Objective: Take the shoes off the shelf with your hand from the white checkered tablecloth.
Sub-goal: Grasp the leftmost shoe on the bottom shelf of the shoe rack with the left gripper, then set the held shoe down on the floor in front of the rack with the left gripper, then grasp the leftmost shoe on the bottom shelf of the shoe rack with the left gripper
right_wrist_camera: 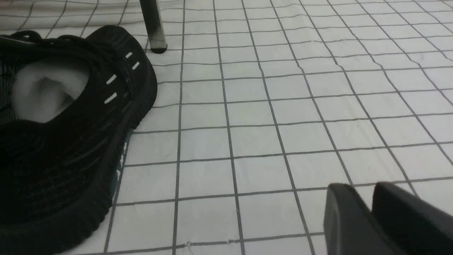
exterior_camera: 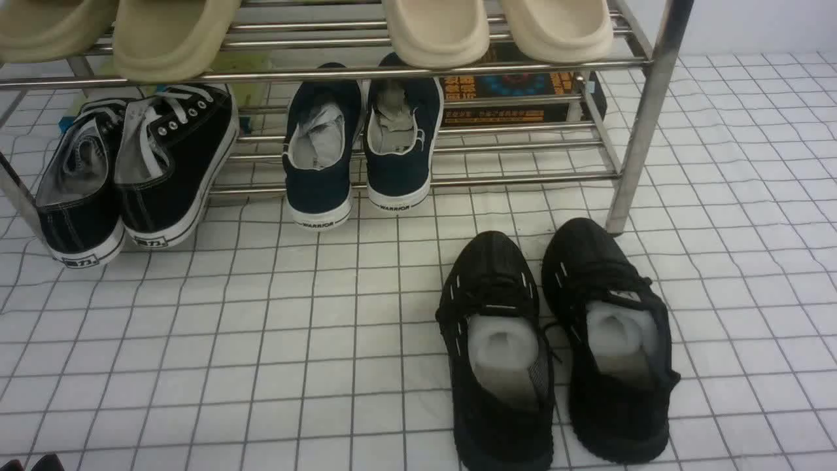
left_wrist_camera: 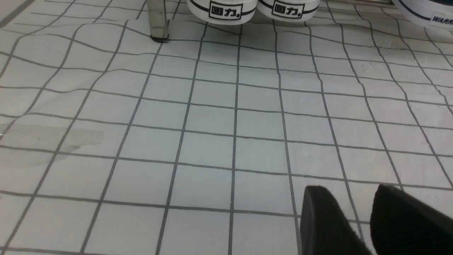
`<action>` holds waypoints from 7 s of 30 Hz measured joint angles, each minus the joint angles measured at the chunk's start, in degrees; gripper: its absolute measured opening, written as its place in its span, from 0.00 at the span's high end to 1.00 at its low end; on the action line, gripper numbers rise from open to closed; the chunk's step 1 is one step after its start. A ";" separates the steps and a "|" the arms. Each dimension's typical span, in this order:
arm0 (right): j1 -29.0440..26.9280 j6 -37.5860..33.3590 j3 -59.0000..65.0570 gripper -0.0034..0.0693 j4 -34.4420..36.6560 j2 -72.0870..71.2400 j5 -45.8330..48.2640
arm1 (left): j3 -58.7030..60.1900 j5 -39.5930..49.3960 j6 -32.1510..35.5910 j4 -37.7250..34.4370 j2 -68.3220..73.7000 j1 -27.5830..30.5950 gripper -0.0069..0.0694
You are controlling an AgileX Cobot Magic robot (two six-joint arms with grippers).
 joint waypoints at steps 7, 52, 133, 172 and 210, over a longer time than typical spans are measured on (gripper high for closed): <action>0.00 0.00 0.00 0.75 0.00 0.00 0.00 | 0.00 0.00 0.00 0.00 0.00 0.00 0.59; 0.00 0.00 0.00 0.69 0.00 0.00 0.00 | -0.01 -14.54 -29.43 -30.82 0.00 0.00 0.63; -0.01 0.00 0.00 0.62 -0.01 0.00 0.00 | -71.89 11.41 34.25 -40.39 96.90 21.79 0.90; -0.01 0.00 0.00 0.62 0.04 0.00 0.00 | -54.10 29.37 25.99 -15.92 85.95 21.40 0.90; -0.01 0.00 0.00 0.62 0.04 0.00 0.00 | -73.74 17.40 21.68 -36.30 90.53 13.96 0.32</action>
